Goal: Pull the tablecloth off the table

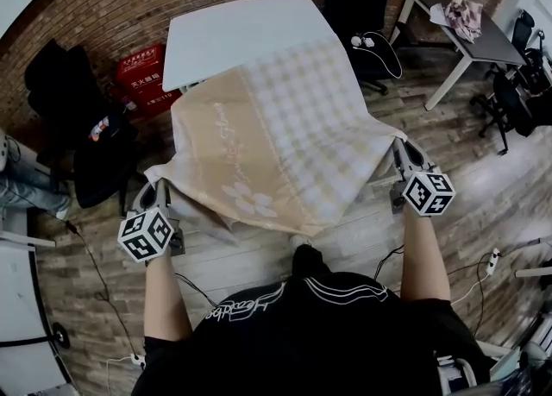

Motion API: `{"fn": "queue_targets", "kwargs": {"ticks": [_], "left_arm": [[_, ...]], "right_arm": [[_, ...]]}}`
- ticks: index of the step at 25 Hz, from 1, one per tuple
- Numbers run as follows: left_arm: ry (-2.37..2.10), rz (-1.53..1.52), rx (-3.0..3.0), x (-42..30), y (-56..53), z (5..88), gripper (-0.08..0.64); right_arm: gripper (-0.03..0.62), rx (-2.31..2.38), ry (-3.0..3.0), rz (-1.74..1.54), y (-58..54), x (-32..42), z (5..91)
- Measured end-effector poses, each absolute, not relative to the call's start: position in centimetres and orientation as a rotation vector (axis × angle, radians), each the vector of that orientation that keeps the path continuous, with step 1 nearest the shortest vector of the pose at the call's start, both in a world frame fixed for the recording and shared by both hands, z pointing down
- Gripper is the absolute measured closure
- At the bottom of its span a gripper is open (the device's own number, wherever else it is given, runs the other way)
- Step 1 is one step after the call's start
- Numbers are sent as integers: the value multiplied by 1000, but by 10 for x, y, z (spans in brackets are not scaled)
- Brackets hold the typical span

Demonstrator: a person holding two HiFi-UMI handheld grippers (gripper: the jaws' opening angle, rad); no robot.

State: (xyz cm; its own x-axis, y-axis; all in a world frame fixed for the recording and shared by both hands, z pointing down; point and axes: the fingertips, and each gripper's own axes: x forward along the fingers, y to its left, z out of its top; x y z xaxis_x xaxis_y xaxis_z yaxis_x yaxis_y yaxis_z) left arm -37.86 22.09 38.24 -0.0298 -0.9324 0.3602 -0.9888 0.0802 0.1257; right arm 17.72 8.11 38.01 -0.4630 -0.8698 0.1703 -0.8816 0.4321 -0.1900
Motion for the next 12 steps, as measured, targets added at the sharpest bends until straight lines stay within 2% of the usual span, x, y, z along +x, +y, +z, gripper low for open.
{"fn": "queue_targets", "kwargs": {"ticks": [12], "left_arm": [[-1984, 233, 1888, -381, 274, 400, 552]], "right_arm": [[595, 1636, -2580, 432, 132, 189, 397]]}}
